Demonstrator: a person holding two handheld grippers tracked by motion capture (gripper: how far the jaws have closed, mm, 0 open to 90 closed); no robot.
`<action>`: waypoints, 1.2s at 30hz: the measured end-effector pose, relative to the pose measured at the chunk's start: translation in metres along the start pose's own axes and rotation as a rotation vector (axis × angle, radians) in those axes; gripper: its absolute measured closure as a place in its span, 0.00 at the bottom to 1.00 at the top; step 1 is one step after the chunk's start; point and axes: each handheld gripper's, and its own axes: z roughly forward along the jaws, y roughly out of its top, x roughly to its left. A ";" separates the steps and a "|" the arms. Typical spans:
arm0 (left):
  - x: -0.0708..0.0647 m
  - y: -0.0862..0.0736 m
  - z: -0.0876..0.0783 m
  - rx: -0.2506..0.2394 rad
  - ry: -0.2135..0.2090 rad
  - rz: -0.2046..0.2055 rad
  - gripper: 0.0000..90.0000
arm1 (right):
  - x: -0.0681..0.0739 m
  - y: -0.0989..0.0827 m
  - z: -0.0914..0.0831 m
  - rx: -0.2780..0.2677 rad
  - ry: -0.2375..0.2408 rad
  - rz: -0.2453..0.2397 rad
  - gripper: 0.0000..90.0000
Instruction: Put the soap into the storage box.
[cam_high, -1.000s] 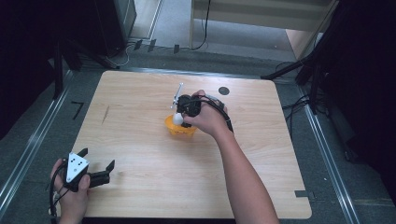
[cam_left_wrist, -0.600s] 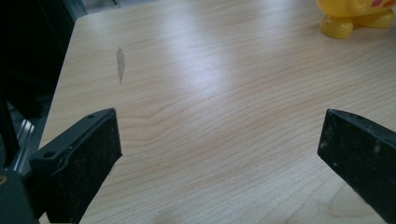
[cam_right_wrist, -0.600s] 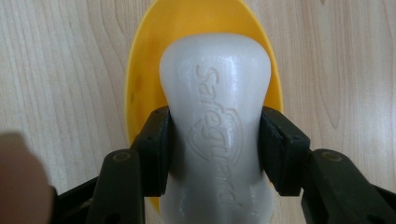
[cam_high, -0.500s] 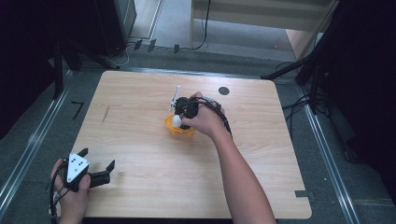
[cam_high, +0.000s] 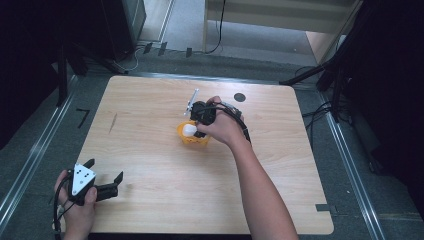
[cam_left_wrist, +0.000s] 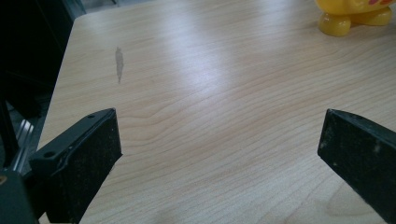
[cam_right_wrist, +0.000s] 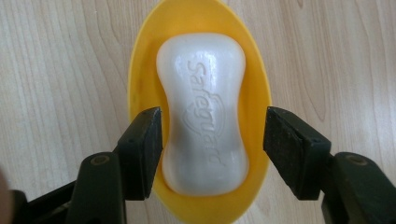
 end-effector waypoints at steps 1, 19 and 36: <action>0.000 0.000 0.000 0.000 0.000 -0.002 0.00 | 0.000 -0.002 -0.002 -0.007 -0.001 0.008 0.43; 0.001 0.000 0.001 0.006 -0.001 -0.015 0.00 | 0.002 -0.044 -0.020 -0.095 -0.033 0.116 0.25; 0.001 0.001 0.002 0.008 0.006 -0.021 0.00 | 0.011 -0.079 -0.022 -0.133 -0.041 0.184 0.12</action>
